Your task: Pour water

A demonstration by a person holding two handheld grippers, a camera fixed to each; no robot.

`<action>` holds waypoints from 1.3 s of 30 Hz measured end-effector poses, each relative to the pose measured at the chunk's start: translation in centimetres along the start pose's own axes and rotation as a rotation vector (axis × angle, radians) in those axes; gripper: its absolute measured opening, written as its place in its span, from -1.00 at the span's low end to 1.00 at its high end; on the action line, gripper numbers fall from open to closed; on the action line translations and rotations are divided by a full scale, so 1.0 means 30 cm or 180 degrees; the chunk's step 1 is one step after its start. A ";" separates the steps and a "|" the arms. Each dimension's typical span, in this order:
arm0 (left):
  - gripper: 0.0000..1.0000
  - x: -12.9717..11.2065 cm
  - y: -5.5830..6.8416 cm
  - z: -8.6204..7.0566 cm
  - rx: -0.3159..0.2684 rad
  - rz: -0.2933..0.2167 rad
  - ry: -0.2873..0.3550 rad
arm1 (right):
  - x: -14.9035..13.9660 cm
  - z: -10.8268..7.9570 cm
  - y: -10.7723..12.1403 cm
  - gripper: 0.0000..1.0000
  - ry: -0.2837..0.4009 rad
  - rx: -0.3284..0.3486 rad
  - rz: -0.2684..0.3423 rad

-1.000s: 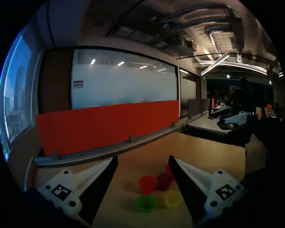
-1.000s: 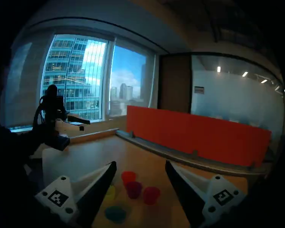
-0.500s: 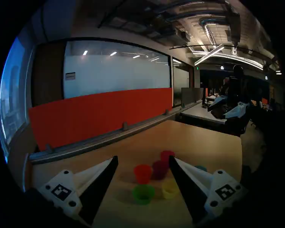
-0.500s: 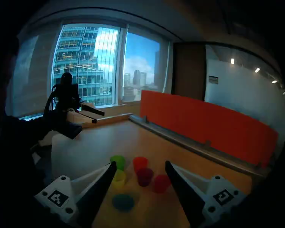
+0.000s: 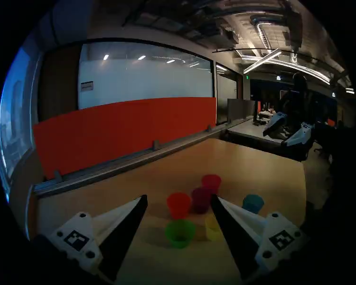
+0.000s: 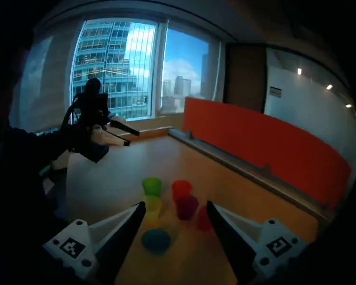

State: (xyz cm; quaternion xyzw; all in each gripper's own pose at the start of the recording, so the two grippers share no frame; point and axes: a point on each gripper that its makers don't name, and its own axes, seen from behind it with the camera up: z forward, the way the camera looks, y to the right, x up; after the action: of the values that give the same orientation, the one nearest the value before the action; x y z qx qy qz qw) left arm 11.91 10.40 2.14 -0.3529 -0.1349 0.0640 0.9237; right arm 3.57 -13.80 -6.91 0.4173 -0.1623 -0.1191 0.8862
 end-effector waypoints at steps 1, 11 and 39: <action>0.98 -0.009 0.001 0.004 -0.0001 0.0004 -0.0014 | -0.012 0.004 -0.002 0.99 -0.0026 0.0008 -0.0001; 0.98 -0.114 0.022 0.038 -0.0052 0.0032 -0.0189 | -0.123 0.038 -0.024 0.99 -0.0233 0.0063 -0.0045; 0.98 -0.394 0.036 0.116 -0.0031 0.0031 -0.0704 | -0.407 0.132 -0.101 0.99 -0.0718 0.0230 -0.0118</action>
State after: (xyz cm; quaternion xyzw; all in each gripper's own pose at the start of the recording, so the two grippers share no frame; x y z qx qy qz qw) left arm -0.42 10.90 1.50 -0.3488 -0.2347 0.1064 0.9011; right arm -9.40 -14.24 -9.19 0.4358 -0.2575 -0.1758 0.8443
